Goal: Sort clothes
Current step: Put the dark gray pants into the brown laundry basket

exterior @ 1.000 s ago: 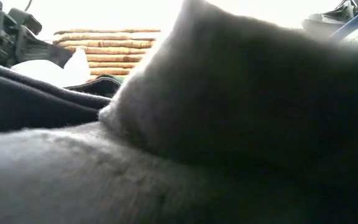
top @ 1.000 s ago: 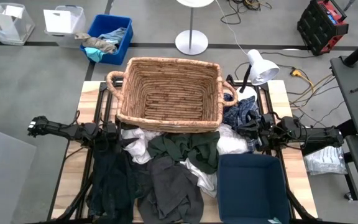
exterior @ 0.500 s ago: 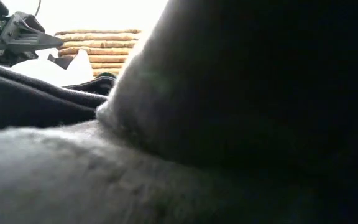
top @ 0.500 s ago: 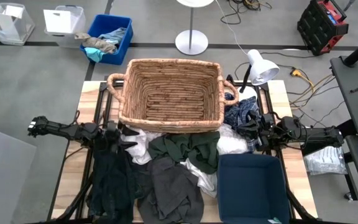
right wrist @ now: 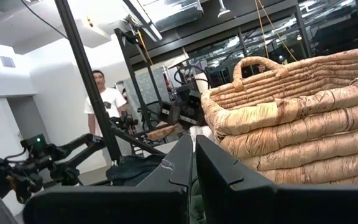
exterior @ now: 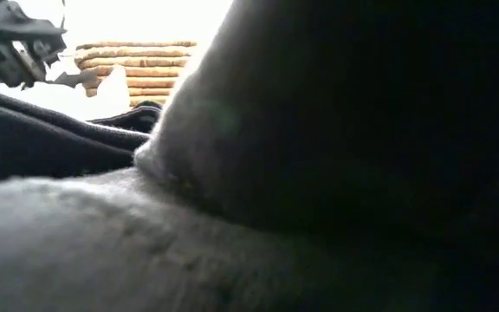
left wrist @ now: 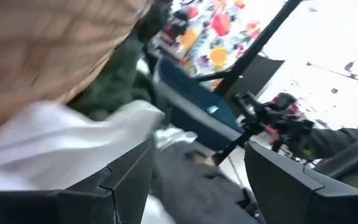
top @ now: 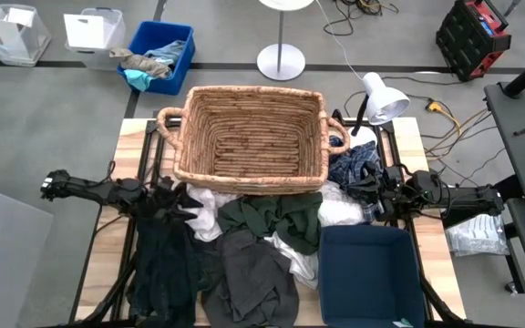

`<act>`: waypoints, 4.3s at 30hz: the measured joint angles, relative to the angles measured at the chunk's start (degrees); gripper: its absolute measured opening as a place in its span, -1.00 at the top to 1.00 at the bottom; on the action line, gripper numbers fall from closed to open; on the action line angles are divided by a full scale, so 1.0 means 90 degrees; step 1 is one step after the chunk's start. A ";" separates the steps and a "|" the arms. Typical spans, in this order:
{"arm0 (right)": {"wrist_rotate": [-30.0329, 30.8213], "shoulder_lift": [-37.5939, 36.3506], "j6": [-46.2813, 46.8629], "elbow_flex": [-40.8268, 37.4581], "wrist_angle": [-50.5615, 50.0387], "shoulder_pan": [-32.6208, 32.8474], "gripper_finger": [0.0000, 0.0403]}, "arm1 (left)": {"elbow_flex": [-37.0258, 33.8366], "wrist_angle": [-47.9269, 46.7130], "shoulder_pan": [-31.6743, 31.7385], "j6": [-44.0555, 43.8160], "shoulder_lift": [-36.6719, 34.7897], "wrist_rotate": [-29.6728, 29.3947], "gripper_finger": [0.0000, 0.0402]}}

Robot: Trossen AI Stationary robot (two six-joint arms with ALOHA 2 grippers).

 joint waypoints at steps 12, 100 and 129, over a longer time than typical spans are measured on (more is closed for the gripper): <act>0.0004 -0.0002 0.0000 0.0000 0.0056 0.0001 0.94 | 0.2321 -0.3560 0.0000 -0.0061 0.0067 0.0642 -0.16; 0.0934 0.9377 -0.1089 1.3800 -0.9134 0.0111 0.94 | 0.8710 -0.5094 0.0010 0.1994 0.5516 -0.2788 -0.16; 0.1055 1.1734 -0.0600 1.4882 -0.9232 0.1873 0.94 | 0.8699 -0.6116 -0.0293 0.2620 0.4597 -0.1096 -0.15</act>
